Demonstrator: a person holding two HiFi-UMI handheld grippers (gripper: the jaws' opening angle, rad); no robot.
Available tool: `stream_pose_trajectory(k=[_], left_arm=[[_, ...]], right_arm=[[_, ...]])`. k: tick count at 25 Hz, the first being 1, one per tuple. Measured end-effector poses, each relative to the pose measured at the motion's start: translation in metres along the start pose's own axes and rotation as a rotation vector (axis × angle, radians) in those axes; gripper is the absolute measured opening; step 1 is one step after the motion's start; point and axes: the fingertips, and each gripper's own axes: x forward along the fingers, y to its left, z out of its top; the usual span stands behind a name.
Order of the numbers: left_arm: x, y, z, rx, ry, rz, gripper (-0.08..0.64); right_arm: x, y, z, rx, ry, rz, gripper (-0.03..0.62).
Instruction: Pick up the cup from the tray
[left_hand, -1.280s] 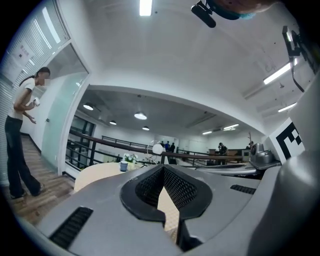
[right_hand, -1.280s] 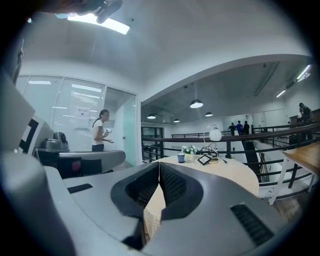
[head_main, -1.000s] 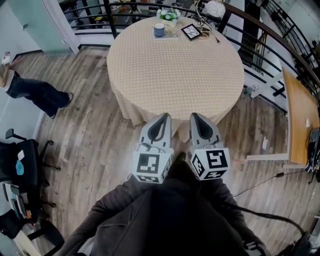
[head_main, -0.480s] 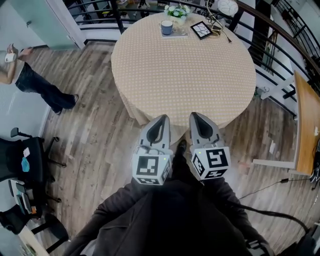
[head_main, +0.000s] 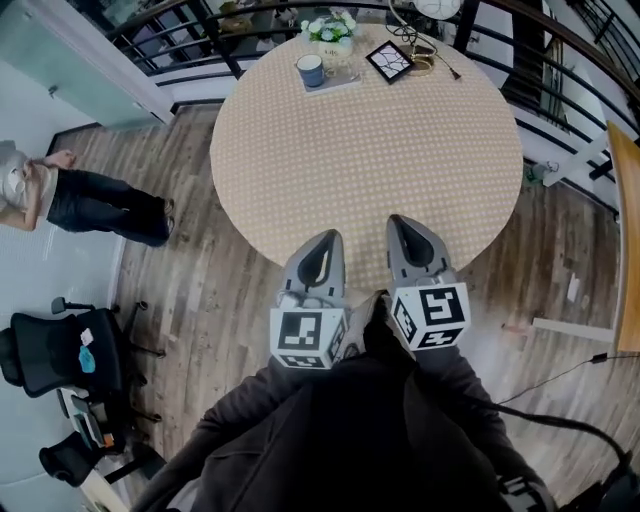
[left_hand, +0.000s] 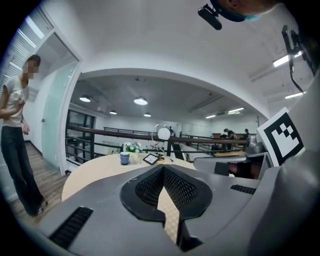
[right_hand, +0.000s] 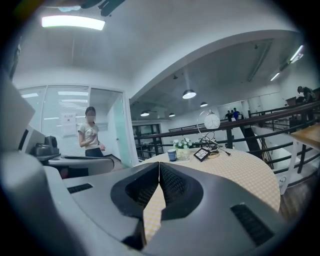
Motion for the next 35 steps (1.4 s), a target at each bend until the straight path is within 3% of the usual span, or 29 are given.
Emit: stream_pose_trajectory(k=[9,18,28,35], left_arm=[[0.075,-0.030,0.032,0.064,-0.010,-0.009,0.003],[0.099,-0.023,0.049,0.079,-0.024,0.029,0.004],[0.121,0.030,0.062,0.037,-0.052,0.085,0.004],[0.152,0.074,0.070,0.006,-0.061,0.069,0.004]], right_arm=[[0.032,-0.070,0.030,0.031,-0.052,0.020,0.008],[0.058,-0.087,0.044,0.027,-0.061,0.055,0.008],[0.105,-0.084,0.057,-0.038,-0.031,0.059,0.008],[0.157,-0.087,0.065,-0.087,0.011,0.042,0.008]])
